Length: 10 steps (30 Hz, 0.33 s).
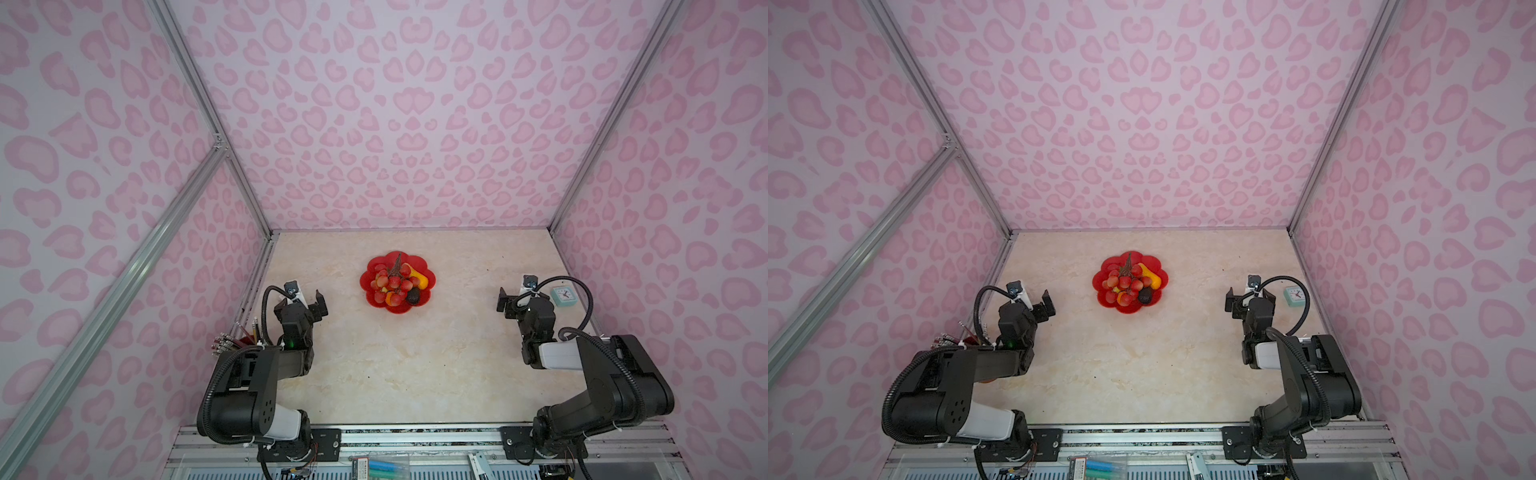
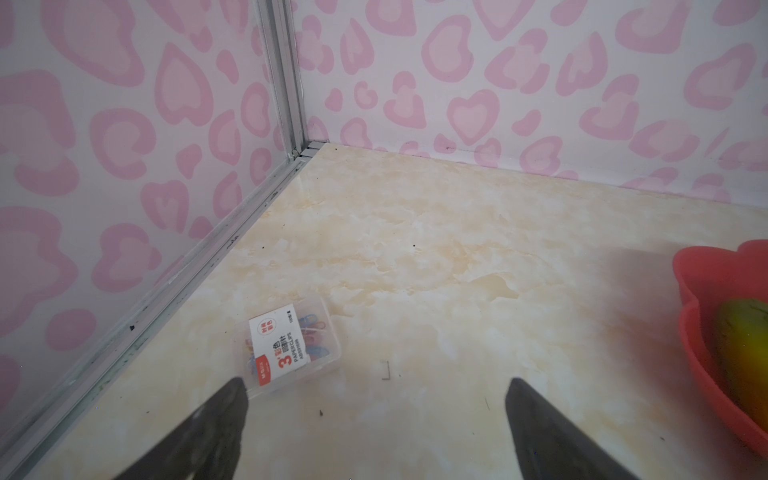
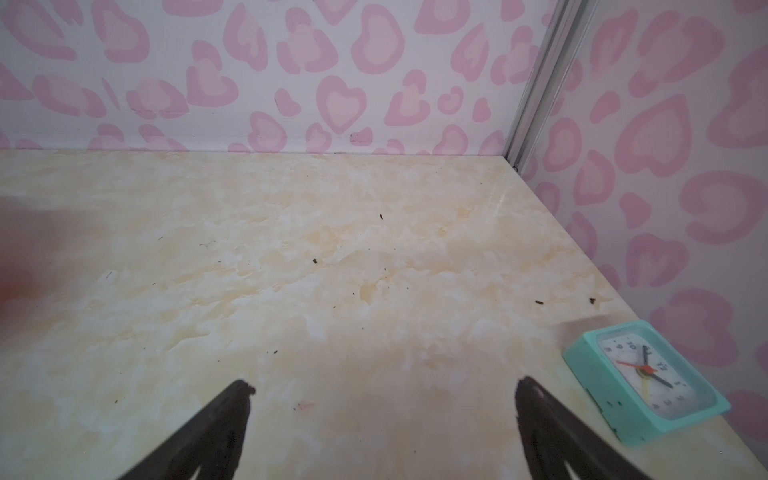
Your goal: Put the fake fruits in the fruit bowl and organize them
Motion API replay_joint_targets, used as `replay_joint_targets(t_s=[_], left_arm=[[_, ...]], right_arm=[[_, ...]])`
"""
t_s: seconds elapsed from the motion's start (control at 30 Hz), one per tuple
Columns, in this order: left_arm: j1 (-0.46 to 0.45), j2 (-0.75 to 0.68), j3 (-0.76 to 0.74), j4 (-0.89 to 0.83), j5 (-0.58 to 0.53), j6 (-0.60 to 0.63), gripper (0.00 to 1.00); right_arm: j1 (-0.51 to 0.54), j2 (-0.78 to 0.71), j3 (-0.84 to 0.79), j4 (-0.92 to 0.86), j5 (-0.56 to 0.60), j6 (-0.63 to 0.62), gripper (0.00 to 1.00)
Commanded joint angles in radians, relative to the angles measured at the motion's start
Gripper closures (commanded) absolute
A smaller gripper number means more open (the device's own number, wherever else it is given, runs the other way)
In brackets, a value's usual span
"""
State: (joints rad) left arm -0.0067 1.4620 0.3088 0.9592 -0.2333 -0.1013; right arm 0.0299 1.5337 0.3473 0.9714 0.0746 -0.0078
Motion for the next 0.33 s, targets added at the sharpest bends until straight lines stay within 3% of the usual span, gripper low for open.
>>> replay_joint_targets(t_s=[0.0, 0.3], left_arm=[[0.002, 0.005, 0.007, 0.038, -0.004, 0.010, 0.03], [0.001, 0.005, 0.007, 0.038, -0.004, 0.009, 0.03]], right_arm=[[-0.002, 0.006, 0.011, -0.034, 0.005, 0.003, 0.01], [-0.010, 0.003, 0.013, -0.043, 0.002, 0.014, 0.01]])
